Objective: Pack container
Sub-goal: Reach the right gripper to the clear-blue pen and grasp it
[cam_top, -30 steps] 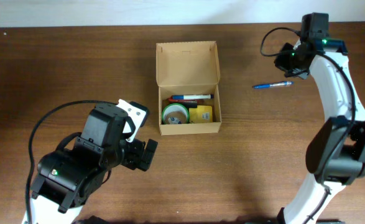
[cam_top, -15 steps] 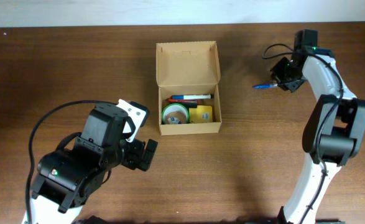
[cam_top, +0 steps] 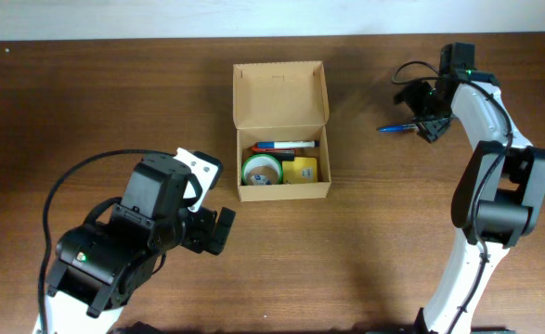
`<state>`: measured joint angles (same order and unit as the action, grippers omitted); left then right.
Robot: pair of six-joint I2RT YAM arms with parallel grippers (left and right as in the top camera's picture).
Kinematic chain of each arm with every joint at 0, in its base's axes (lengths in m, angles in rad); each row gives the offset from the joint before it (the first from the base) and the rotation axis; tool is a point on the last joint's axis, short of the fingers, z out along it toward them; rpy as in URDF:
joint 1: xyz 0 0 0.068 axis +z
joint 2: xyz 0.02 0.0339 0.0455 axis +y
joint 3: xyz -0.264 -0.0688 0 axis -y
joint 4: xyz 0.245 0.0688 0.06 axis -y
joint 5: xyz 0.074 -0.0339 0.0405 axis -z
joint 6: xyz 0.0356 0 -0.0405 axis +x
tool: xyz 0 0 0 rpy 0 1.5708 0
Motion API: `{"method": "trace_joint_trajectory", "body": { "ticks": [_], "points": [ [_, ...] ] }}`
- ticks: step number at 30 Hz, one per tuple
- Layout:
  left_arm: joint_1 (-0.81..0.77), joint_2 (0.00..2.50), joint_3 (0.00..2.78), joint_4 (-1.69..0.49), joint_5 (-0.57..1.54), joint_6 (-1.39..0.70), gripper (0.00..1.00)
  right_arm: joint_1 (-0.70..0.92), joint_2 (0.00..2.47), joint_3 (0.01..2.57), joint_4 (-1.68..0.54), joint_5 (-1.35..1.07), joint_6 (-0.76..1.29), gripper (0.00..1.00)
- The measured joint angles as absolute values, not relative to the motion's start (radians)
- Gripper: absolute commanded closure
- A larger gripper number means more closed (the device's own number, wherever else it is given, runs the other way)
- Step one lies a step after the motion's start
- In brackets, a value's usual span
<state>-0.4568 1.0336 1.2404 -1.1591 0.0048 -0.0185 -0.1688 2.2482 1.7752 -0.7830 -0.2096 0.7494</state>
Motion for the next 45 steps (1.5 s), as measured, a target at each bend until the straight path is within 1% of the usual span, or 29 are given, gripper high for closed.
{"method": "trace_joint_trajectory", "body": {
  "ticks": [12,15,16,20,28,35,41,45],
  "points": [
    [-0.457,1.034,1.24,-1.159,0.005,-0.019,0.0,-0.169,2.248,1.775,-0.751,-0.246,0.766,0.01],
    [-0.457,1.034,1.24,-1.159,0.005,-0.019,0.0,-0.169,2.248,1.775,-0.788,-0.254,0.852,0.0],
    [-0.457,1.034,1.24,-1.159,0.005,-0.019,0.0,-0.169,2.248,1.775,-0.807,-0.256,0.896,0.02],
    [-0.457,1.034,1.24,-1.159,0.005,-0.019,0.0,-0.171,2.248,1.775,-0.831,-0.257,1.011,0.02],
    [-0.457,1.034,1.24,-1.159,0.005,-0.019,0.01,-0.171,2.248,1.788,-0.915,-0.245,1.142,0.03],
    [-0.457,1.034,1.24,-1.159,0.005,-0.019,0.0,-0.173,2.269,1.882,-0.95,-0.241,1.182,0.03],
    [-0.457,1.034,1.24,-1.159,0.005,-0.019,0.0,-0.19,2.401,2.031,-1.073,-0.263,1.182,0.03],
    [-0.457,1.034,1.24,-1.159,0.005,-0.019,0.0,-0.191,2.431,2.046,-1.088,-0.262,1.179,0.1]
  ]
}}
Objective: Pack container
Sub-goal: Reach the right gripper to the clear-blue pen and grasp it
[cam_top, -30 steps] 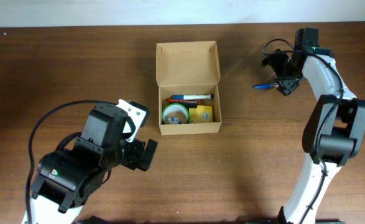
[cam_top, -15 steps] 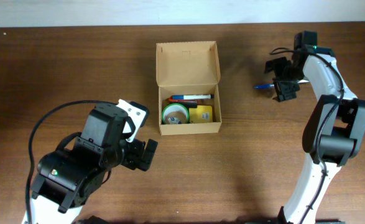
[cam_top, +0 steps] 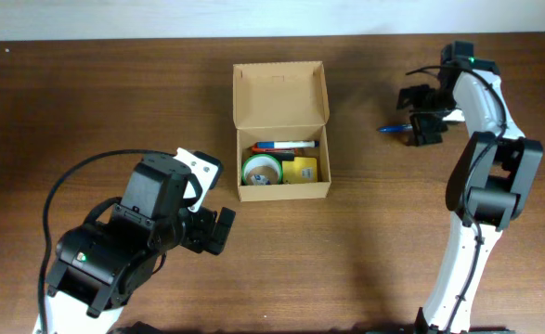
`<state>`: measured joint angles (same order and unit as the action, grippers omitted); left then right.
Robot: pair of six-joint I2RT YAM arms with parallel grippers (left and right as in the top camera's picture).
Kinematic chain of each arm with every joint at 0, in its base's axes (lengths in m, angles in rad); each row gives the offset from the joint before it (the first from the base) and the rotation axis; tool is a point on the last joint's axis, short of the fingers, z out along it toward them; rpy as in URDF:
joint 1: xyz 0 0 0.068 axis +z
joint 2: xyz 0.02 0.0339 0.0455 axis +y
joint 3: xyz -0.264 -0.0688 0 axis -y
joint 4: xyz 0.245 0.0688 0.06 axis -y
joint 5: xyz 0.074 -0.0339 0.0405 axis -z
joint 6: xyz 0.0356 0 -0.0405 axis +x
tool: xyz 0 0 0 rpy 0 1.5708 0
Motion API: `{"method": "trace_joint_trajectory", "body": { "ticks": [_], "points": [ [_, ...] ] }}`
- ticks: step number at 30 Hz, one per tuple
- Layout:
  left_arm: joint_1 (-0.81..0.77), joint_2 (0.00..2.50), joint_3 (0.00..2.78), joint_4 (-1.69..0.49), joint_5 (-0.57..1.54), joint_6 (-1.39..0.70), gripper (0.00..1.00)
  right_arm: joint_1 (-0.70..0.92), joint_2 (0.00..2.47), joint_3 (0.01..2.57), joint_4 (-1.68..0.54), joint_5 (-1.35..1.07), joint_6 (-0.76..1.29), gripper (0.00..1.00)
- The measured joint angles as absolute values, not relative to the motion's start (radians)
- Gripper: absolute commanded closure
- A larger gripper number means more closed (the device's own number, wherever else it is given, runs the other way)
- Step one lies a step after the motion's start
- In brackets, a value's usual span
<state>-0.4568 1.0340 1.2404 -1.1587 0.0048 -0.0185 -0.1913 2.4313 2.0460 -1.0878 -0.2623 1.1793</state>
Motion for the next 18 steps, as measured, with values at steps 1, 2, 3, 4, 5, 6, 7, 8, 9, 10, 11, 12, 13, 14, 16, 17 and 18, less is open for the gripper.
{"method": "trace_joint_trajectory", "body": {
  "ticks": [1,2,3,4,5,6,7,8,9,10,11,12,13,14,16,17,18],
  "points": [
    [-0.457,1.034,1.24,-1.159,0.005,-0.019,0.0,-0.192,2.431,2.049,-1.088,-0.263,1.18,0.11],
    [-0.457,1.034,1.24,-1.159,0.005,-0.019,0.0,-0.192,2.431,2.049,-1.09,-0.263,1.179,0.13],
    [-0.457,1.034,1.24,-1.159,0.005,-0.019,0.0,-0.192,2.432,2.049,-1.092,-0.263,1.179,0.15],
    [-0.457,1.034,1.24,-1.159,0.005,-0.019,0.0,-0.193,2.432,2.05,-1.095,-0.263,1.179,0.19],
    [-0.457,1.034,1.24,-1.159,0.005,-0.019,0.01,-0.193,2.432,2.05,-1.099,-0.262,1.177,0.23],
    [-0.457,1.034,1.24,-1.159,0.005,-0.019,0.01,-0.193,2.433,2.05,-1.103,-0.26,1.178,0.26],
    [-0.457,1.034,1.24,-1.159,0.005,-0.019,0.0,-0.193,2.434,2.05,-1.108,-0.26,1.179,0.29],
    [-0.457,1.034,1.24,-1.159,0.005,-0.019,0.0,-0.193,2.435,2.05,-1.113,-0.26,1.179,0.36],
    [-0.457,1.034,1.24,-1.159,0.005,-0.019,0.0,-0.193,2.437,2.05,-1.119,-0.26,1.177,0.4],
    [-0.457,1.034,1.24,-1.159,0.005,-0.019,0.01,-0.193,2.44,2.05,-1.124,-0.26,1.177,0.43],
    [-0.457,1.034,1.24,-1.159,0.005,-0.019,0.0,-0.193,2.442,2.05,-1.128,-0.258,1.179,0.45],
    [-0.457,1.034,1.24,-1.159,0.005,-0.019,0.0,-0.193,2.444,2.05,-1.134,-0.257,1.179,0.48],
    [-0.457,1.034,1.24,-1.159,0.005,-0.019,0.01,-0.193,2.444,2.05,-1.136,-0.253,1.179,0.5],
    [-0.457,1.034,1.24,-1.159,0.005,-0.019,0.0,-0.193,2.445,2.051,-1.137,-0.253,1.18,0.53],
    [-0.457,1.034,1.24,-1.159,0.005,-0.019,0.0,-0.193,2.447,2.052,-1.142,-0.253,1.178,0.57],
    [-0.457,1.034,1.24,-1.159,0.005,-0.019,0.01,-0.193,2.448,2.053,-1.145,-0.253,1.178,0.59],
    [-0.457,1.034,1.24,-1.159,0.005,-0.019,0.01,-0.194,2.449,2.054,-1.15,-0.253,1.178,0.61]
  ]
}}
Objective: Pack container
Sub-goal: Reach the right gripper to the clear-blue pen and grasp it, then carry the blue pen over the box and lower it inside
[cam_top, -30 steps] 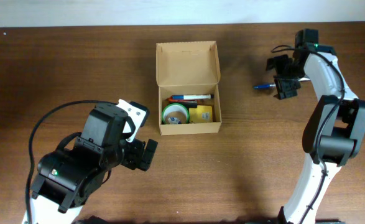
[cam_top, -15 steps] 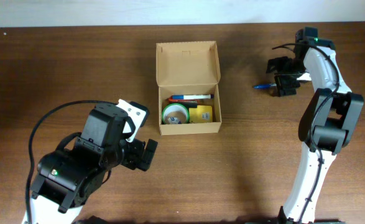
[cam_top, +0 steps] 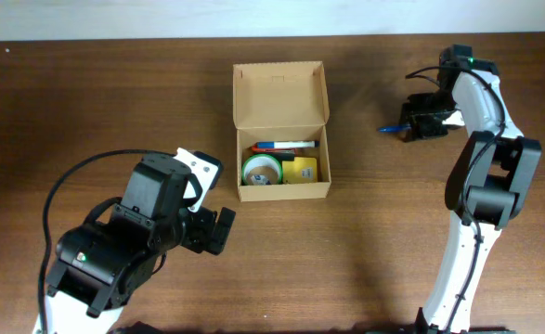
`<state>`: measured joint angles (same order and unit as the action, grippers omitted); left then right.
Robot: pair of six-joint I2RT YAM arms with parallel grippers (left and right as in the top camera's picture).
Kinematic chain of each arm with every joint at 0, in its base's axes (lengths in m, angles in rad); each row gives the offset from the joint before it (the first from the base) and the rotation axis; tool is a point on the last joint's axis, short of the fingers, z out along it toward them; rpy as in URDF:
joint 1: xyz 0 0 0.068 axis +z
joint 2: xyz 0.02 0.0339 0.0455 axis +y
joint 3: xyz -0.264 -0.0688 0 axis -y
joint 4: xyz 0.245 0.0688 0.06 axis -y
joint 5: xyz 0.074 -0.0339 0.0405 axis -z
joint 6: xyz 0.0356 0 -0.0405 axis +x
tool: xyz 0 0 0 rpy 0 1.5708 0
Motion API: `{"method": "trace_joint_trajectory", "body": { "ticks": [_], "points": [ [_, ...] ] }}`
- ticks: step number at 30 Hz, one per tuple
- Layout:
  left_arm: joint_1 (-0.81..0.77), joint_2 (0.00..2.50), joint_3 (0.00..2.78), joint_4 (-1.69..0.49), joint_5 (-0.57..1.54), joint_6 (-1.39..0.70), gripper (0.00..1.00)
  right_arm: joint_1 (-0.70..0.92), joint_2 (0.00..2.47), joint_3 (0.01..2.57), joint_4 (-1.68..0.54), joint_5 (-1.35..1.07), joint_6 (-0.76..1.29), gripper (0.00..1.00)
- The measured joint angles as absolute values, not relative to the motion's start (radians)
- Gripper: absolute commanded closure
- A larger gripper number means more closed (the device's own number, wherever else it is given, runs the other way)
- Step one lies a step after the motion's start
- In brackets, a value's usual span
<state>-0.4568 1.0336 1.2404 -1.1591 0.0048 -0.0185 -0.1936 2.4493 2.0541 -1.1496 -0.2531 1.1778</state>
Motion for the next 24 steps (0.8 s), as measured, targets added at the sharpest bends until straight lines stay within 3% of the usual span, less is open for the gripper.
{"method": "trace_joint_trajectory", "body": {
  "ticks": [8,13,24],
  "points": [
    [-0.457,1.034,1.24,-1.159,0.005,-0.019,0.0,-0.198,2.458,2.064,-1.182,-0.253,1.177,0.79],
    [-0.457,1.034,1.24,-1.159,0.005,-0.019,0.0,-0.198,2.46,2.064,-1.187,-0.253,1.179,0.95],
    [-0.457,1.034,1.24,-1.159,0.005,-0.019,0.0,-0.199,2.498,2.178,-1.359,-0.252,1.125,0.96]
  ]
}}
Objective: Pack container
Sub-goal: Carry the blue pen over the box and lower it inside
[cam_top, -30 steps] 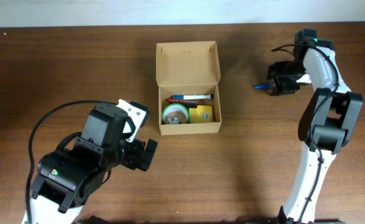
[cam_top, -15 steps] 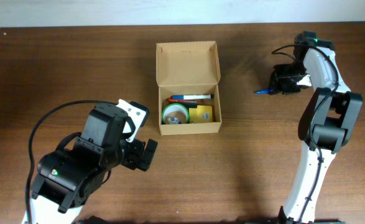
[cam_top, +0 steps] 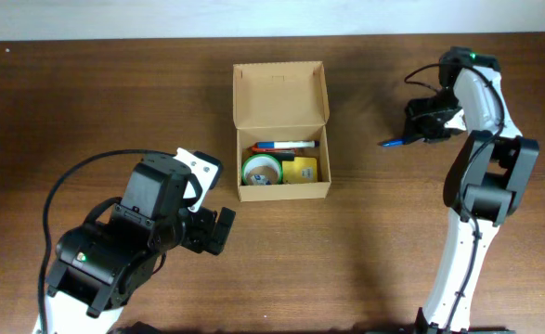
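Observation:
An open cardboard box (cam_top: 281,192) stands mid-table with its lid (cam_top: 279,93) folded back. Inside lie a red and blue marker (cam_top: 283,146), a roll of tape (cam_top: 263,170) and a yellow item (cam_top: 303,170). To the box's right, my right gripper (cam_top: 411,136) is shut on a blue pen (cam_top: 392,142), whose tip sticks out to the left, towards the box. My left gripper (cam_top: 218,230) rests open near the front left of the box, holding nothing.
The brown wooden table (cam_top: 105,102) reaches to a pale wall along the far edge. The bulky left arm (cam_top: 123,246) fills the front left. The white right arm (cam_top: 472,213) runs up the right side from the front edge.
My right gripper and the blue pen have both shifted slightly towards the front, and the pen now tilts with its tip lower left. The left arm has not moved.
The right gripper first stood open just right of the pen lying on the table. Then it was down at the pen's right end, and after that closed around it. Now the pen has shifted with the gripper. The box, its contents and the left arm stayed put.

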`<state>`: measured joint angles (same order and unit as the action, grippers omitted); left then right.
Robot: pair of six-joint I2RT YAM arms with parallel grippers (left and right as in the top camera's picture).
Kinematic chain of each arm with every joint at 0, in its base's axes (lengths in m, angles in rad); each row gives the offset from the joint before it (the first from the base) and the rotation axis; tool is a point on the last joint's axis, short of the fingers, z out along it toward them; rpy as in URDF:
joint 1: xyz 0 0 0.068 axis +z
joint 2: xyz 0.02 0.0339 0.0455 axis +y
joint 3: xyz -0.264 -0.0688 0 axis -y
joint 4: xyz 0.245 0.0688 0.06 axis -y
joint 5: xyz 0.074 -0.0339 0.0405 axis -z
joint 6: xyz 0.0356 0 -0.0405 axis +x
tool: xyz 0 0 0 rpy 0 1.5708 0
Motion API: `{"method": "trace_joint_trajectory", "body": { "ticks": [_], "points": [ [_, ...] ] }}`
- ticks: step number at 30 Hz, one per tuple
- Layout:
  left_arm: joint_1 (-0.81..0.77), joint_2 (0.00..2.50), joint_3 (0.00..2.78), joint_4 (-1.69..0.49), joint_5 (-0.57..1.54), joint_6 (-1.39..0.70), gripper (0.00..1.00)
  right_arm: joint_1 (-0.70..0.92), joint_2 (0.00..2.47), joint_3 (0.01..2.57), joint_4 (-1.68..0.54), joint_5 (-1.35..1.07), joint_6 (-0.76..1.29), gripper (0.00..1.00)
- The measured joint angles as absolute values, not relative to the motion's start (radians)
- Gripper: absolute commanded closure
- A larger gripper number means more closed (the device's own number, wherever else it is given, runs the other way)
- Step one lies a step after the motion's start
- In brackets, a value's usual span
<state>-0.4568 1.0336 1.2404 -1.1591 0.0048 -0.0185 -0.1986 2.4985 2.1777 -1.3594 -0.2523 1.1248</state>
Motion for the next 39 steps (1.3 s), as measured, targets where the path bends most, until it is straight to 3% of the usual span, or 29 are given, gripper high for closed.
{"method": "trace_joint_trajectory", "body": {
  "ticks": [9,19,39],
  "points": [
    [-0.457,1.034,1.24,-1.159,0.005,-0.019,0.0,-0.167,2.507,2.562,-1.554,-0.244,0.97,0.96],
    [-0.457,1.034,1.24,-1.159,0.005,-0.019,0.01,0.007,2.507,2.903,-1.636,-0.234,0.718,0.96],
    [-0.457,1.034,1.24,-1.159,0.005,-0.019,0.01,0.473,2.507,2.96,-1.661,-0.076,-0.194,0.96]
  ]
}}
